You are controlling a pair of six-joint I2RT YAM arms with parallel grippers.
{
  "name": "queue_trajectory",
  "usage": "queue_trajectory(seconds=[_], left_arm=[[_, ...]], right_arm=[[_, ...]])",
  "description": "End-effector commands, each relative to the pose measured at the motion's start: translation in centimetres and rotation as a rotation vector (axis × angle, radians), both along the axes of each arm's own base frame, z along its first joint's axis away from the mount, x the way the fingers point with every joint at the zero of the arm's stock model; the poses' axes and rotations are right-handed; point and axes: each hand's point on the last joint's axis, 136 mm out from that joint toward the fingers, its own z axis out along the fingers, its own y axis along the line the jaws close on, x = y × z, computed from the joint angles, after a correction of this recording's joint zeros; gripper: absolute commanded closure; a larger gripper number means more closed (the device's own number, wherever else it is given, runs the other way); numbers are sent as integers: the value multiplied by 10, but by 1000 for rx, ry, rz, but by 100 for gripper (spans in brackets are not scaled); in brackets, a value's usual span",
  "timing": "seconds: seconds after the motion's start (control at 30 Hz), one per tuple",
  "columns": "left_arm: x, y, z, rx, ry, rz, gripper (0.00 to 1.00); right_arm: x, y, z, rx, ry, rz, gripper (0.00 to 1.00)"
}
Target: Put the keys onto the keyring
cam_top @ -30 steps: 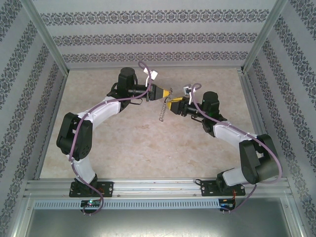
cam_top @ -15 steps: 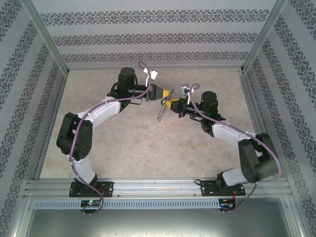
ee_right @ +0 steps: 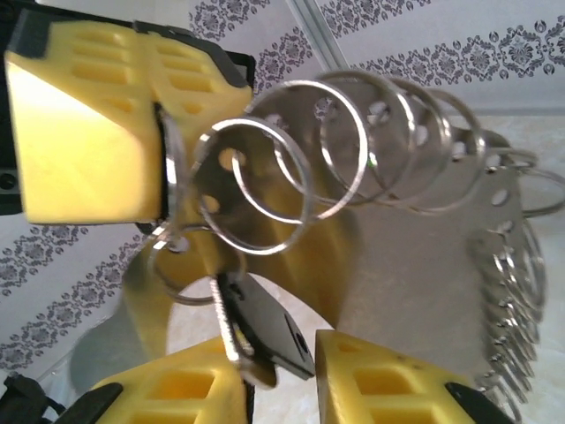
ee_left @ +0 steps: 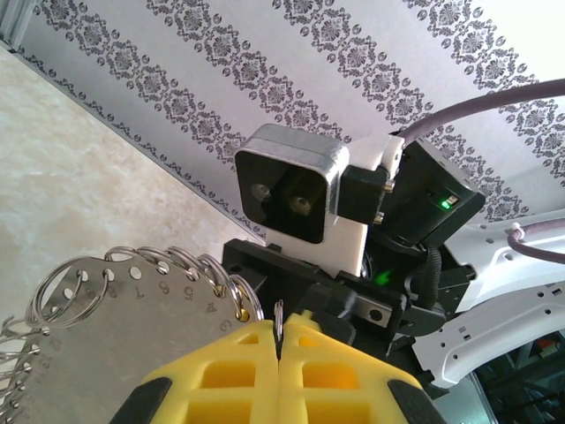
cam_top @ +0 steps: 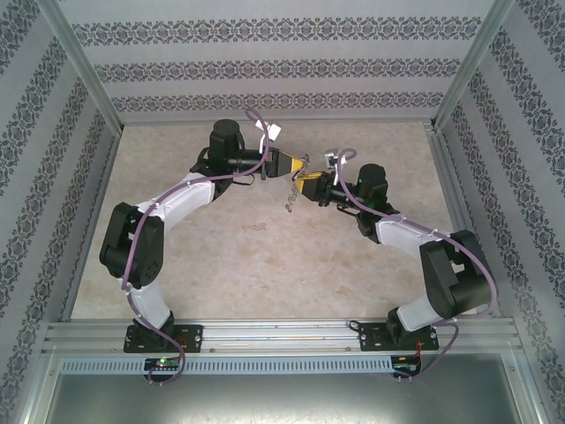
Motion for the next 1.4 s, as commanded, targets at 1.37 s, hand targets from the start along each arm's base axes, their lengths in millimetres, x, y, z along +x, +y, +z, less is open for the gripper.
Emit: queue_trajectory(seconds=[1.37], left_arm=[[-10, 17, 21, 161, -280, 148, 100]], right_arm=[[-5, -14, -15, -255, 168, -84, 100]])
